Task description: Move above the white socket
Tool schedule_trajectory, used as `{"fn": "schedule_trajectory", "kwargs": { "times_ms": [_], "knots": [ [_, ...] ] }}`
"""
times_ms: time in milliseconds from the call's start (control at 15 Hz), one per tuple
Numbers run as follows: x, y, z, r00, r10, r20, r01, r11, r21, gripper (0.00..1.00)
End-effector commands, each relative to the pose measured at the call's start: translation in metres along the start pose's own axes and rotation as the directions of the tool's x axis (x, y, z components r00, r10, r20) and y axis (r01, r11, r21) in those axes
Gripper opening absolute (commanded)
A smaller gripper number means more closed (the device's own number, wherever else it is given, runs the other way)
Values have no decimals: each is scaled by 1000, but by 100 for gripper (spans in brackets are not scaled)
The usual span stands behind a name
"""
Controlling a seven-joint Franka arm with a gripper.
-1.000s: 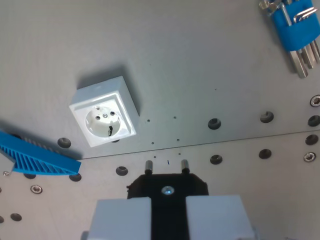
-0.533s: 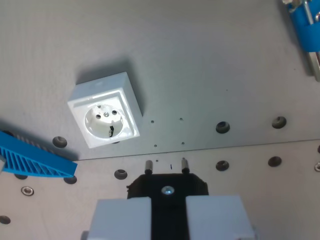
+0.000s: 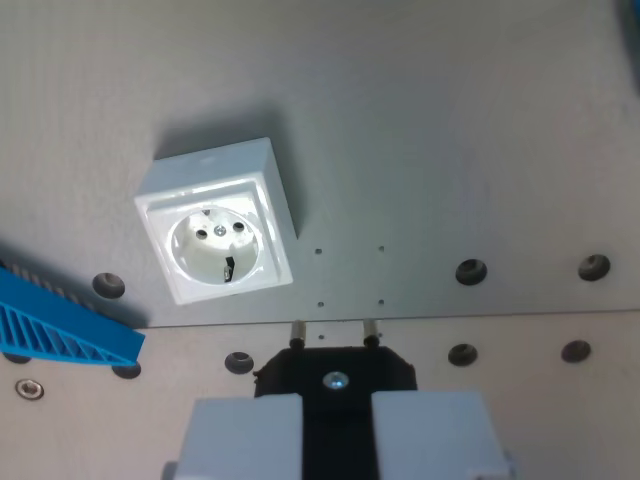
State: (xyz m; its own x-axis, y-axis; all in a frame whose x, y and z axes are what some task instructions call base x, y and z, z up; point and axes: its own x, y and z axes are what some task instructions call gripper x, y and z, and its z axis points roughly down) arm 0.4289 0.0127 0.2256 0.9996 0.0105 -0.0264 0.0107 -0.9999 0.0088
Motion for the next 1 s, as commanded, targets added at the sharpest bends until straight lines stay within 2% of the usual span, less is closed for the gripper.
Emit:
{"fn": "schedule_trajectory", "kwargs": {
  "times_ms": [67,1000],
  "knots": [
    [-5,-6,16,991,-110,-81,111,994,6,0],
    [-27,-35,82,974,-207,-89,208,978,-6,0]
  ]
}}
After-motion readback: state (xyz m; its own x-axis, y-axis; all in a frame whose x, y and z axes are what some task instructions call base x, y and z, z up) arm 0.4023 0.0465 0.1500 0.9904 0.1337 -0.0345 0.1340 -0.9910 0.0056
